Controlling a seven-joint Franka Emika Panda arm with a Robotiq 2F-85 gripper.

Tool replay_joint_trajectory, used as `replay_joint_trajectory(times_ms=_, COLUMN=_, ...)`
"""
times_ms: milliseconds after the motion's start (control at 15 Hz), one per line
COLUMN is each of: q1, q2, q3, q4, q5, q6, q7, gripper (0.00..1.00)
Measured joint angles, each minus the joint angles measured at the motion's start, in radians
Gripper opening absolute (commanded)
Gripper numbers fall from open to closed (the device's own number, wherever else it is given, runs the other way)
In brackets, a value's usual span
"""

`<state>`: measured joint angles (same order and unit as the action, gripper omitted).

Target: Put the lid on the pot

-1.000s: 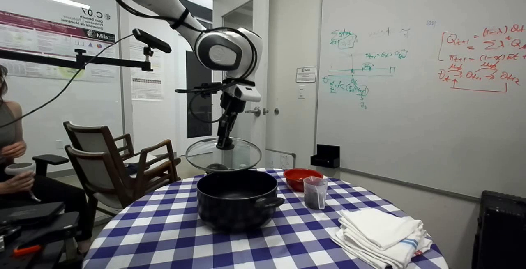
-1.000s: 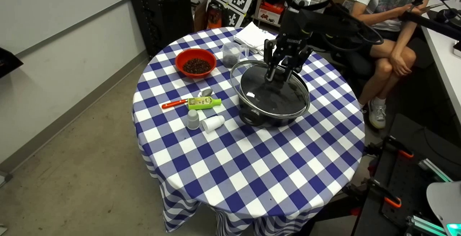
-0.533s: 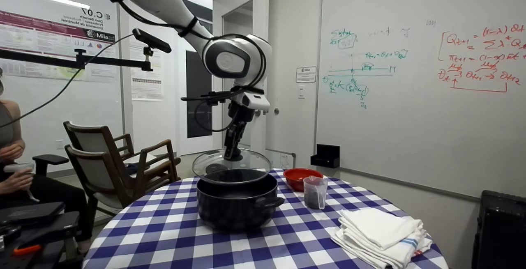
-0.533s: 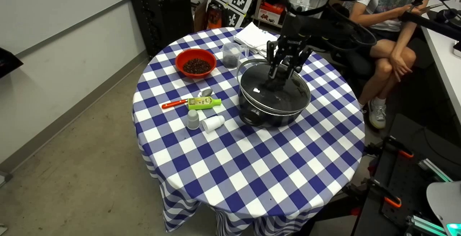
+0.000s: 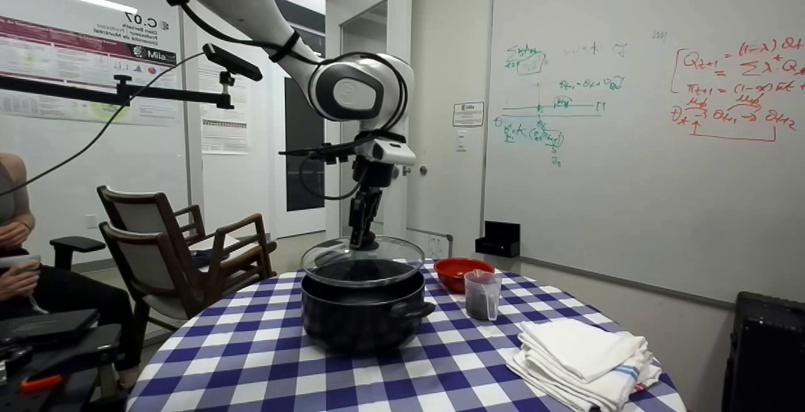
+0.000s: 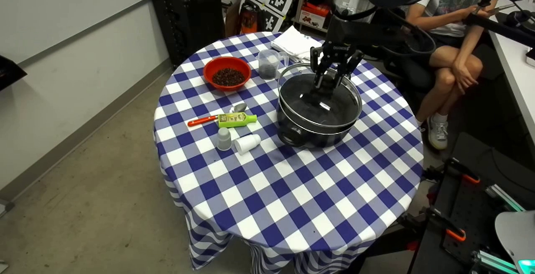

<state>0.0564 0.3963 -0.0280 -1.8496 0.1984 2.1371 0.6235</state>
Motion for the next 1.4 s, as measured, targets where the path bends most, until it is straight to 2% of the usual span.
replay_joint_trajectory(times_ms=933, q1=0.031, q2=0.025, q3=-0.01, q4=-0.026, q5=-0.095, q6=0.051, q7=0.099, gripper=0.25)
replay_joint_trajectory(times_ms=1400, q1=0.031, q2=0.029, q3=-0.016, q4=-0.026, q5=-0.111, q6=0.059, q7=0.107, gripper=0.25)
